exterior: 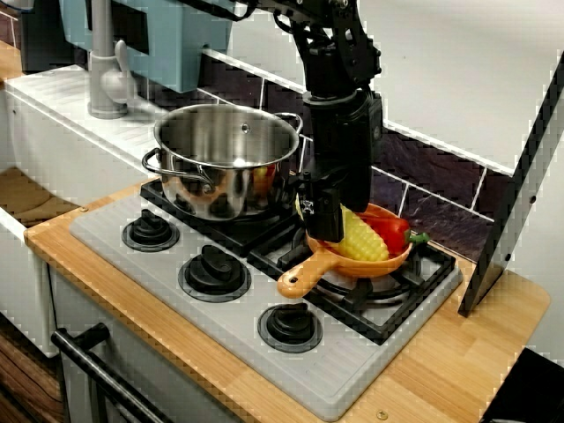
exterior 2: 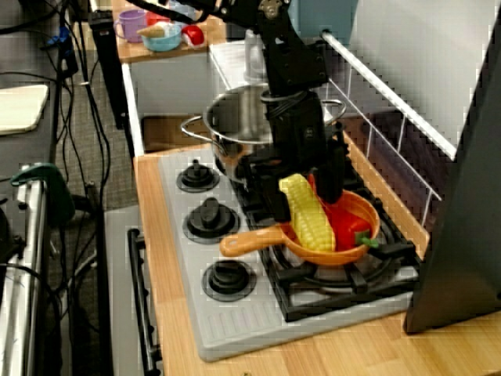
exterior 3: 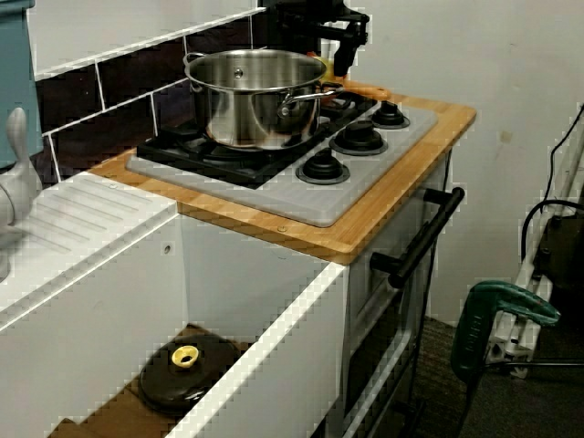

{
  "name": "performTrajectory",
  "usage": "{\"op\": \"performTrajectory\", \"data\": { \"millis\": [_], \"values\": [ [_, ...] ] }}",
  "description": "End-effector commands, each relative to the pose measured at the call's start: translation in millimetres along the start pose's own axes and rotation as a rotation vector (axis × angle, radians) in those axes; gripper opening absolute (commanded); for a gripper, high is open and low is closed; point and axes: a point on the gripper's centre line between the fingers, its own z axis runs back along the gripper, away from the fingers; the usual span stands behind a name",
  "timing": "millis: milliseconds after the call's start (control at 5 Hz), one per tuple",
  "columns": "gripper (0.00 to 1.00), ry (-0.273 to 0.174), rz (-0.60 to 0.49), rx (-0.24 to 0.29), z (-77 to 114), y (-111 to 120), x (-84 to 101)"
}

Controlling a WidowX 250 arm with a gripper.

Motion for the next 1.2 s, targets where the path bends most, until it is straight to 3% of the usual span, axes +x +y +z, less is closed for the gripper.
{"op": "performTrajectory", "data": {
  "millis": [0,400,600,1000],
  "values": [
    [1.00,0.000,0.000,0.000,0.0,0.0,0.0],
    [1.00,-0.003,-0.011,-0.044,11.0,0.4,5.4],
    [0.00,-0.016,-0.018,-0.081,11.1,0.5,4.6],
    [0.00,-0.032,0.017,-0.129,21.5,14.7,6.6]
  ]
}}
